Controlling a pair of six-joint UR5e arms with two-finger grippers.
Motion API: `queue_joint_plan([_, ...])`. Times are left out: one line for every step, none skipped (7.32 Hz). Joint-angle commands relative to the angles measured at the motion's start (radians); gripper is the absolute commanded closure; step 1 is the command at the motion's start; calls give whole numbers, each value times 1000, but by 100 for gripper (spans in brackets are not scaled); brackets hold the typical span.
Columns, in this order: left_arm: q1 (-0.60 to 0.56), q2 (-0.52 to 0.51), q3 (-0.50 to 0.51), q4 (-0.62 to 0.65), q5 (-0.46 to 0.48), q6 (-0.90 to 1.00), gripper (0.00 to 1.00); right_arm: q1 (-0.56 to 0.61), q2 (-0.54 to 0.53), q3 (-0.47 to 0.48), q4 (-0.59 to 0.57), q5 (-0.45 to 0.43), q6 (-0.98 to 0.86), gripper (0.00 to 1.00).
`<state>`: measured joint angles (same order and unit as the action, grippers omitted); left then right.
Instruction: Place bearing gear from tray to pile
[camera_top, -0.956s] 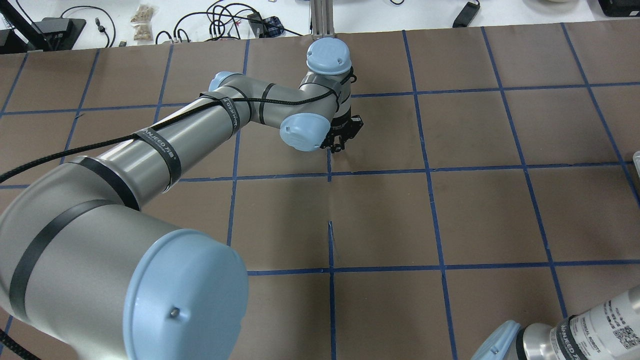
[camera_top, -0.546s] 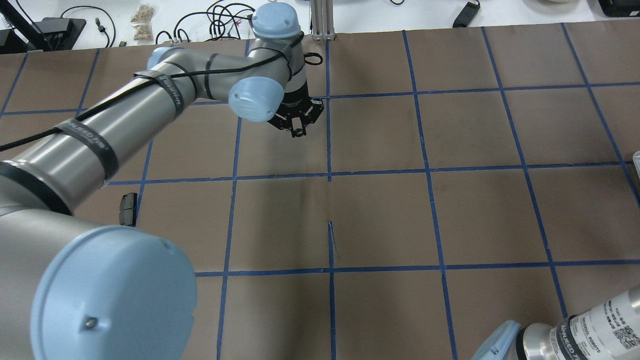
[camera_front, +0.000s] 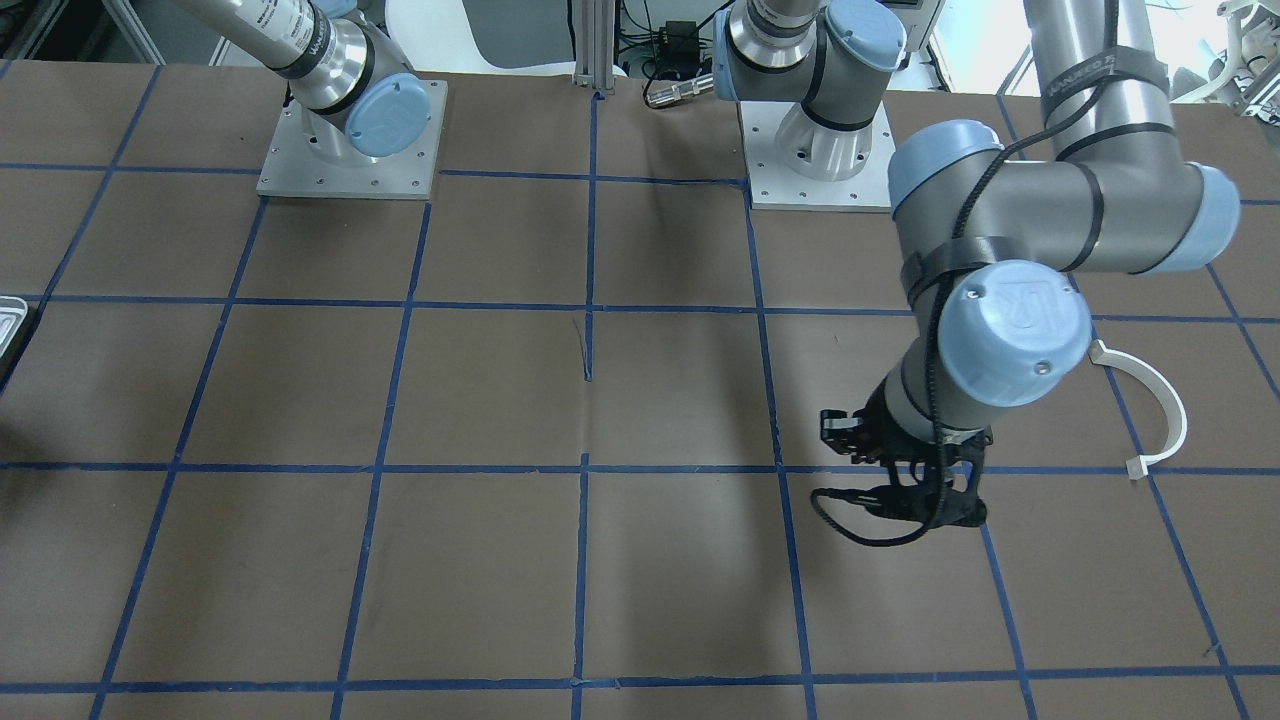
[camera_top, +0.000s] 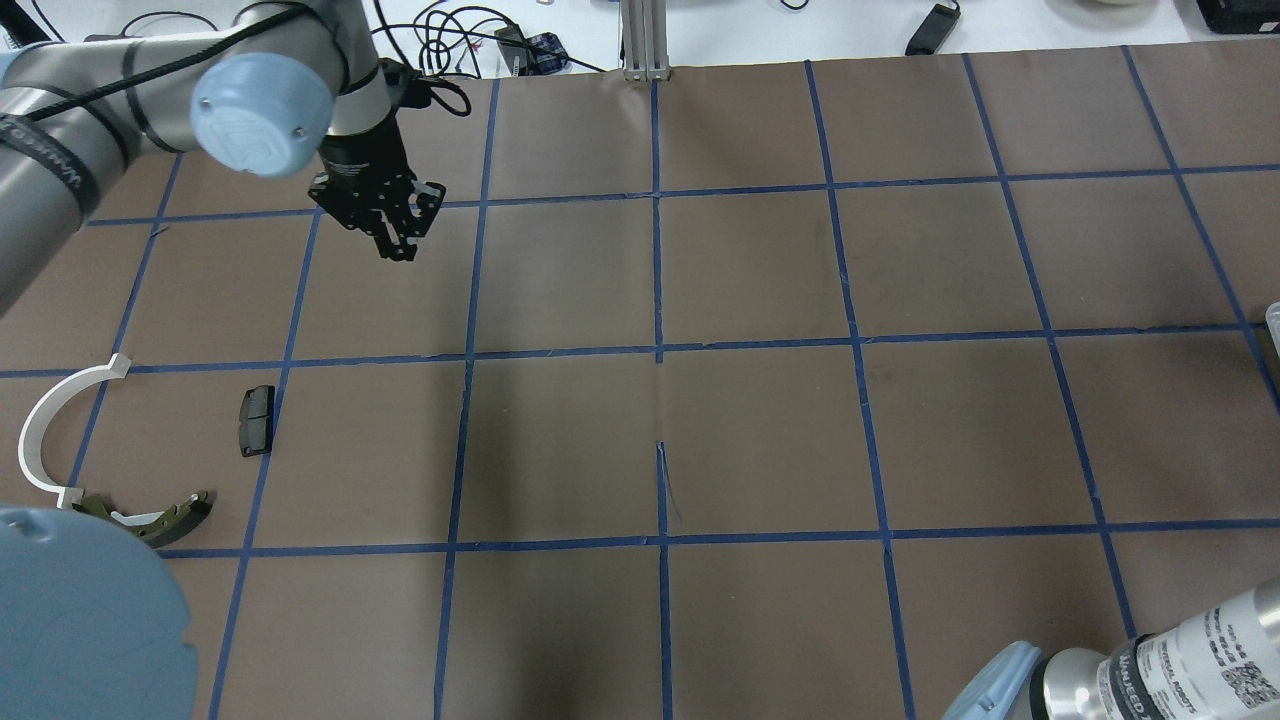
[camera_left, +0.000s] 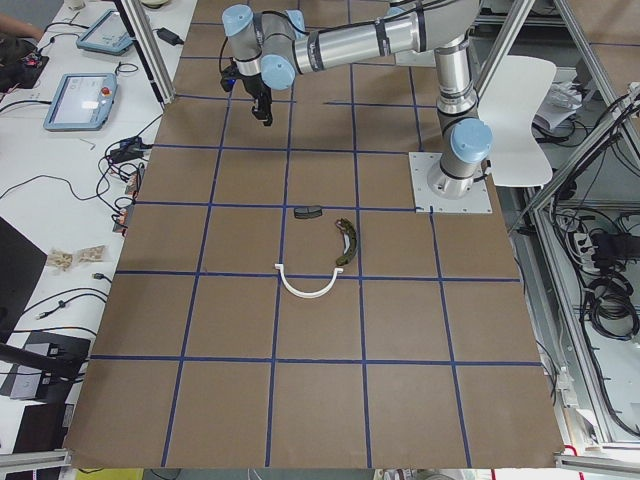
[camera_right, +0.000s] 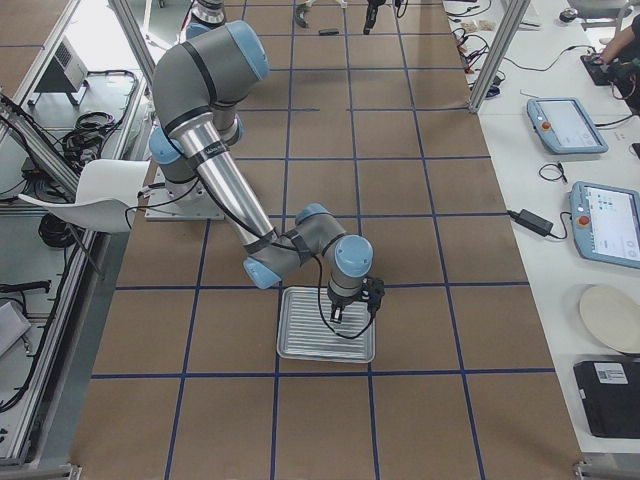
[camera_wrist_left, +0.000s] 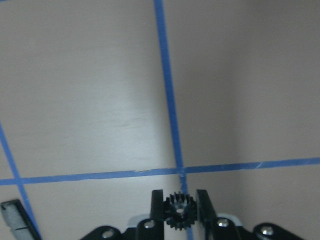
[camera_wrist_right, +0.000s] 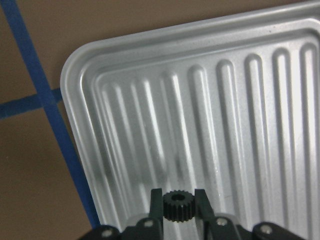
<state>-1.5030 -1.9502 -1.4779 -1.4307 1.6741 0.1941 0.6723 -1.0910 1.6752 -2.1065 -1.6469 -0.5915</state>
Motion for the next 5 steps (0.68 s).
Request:
queue_joint_plan([203, 33, -65, 4, 4, 151, 100, 91, -139, 4, 268, 13, 247, 100])
queue_joint_plan([260, 31, -93, 10, 4, 225, 100, 172, -170, 17, 343, 16, 354, 100])
queue_joint_plan([298, 33, -135, 44, 1, 281, 100, 250, -226, 49, 385, 16, 486, 100])
queue_joint_plan([366, 28, -195, 164, 1, 385, 100, 329, -290, 110, 390, 39, 638, 100])
queue_joint_plan([448, -1, -269, 344, -4, 510, 100, 410, -349, 168, 390, 108, 830, 100])
